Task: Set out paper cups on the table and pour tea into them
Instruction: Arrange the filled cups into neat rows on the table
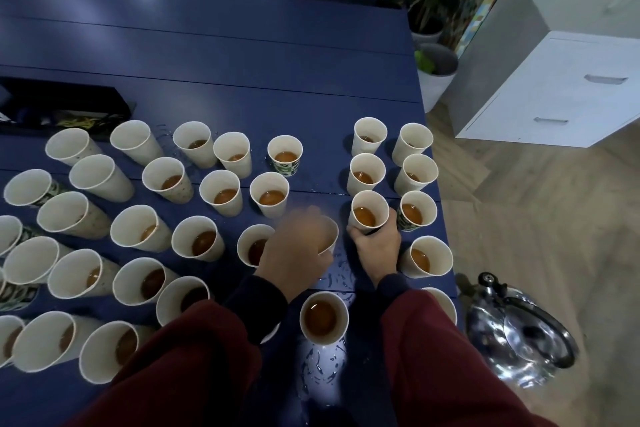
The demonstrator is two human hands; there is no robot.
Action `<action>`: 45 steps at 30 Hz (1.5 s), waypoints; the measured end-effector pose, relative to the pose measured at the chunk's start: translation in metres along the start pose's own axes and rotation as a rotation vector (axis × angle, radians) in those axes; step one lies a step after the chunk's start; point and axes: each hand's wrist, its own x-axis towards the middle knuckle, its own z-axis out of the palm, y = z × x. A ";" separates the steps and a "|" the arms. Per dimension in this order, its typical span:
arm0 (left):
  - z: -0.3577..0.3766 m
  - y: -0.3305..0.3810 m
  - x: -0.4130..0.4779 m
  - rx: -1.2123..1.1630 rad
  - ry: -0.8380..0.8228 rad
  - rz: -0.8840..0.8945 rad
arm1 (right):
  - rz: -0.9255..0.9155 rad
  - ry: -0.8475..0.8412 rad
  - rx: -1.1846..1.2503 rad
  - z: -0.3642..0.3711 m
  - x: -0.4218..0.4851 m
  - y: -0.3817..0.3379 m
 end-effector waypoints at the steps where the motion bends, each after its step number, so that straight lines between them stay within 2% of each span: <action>1: -0.001 0.000 0.000 0.004 0.001 0.002 | 0.004 0.004 -0.003 -0.001 -0.001 0.000; 7: -0.008 0.003 0.004 0.033 -0.028 0.001 | 0.070 -0.078 -0.064 -0.009 -0.011 -0.009; 11: -0.011 0.004 0.006 0.039 -0.042 -0.015 | 0.257 -0.086 -0.152 -0.017 -0.020 -0.018; 13: -0.012 0.005 0.009 0.032 -0.044 -0.018 | 0.294 -0.147 -0.289 -0.027 -0.024 -0.027; 15: -0.014 0.006 0.011 0.015 -0.050 -0.020 | 0.269 -0.270 -0.452 -0.040 -0.023 -0.042; 17: -0.015 0.007 0.013 0.004 -0.058 -0.011 | 0.231 -0.302 -0.500 -0.056 -0.018 -0.062; 21: -0.017 0.008 0.011 0.015 -0.032 0.010 | 0.078 -0.067 -0.638 -0.098 0.007 -0.095; 23: -0.017 0.008 0.010 0.019 -0.026 0.004 | 0.092 -0.019 -0.677 -0.116 0.026 -0.101; 26: -0.016 0.008 0.009 0.030 -0.030 -0.001 | 0.163 -0.095 -0.828 -0.126 0.059 -0.082; 29: -0.014 0.010 0.007 0.043 -0.043 -0.007 | 0.118 -0.214 -0.953 -0.124 0.076 -0.057; 45: -0.001 0.023 0.016 0.122 -0.062 -0.048 | 0.074 -0.174 -0.956 -0.125 0.078 -0.032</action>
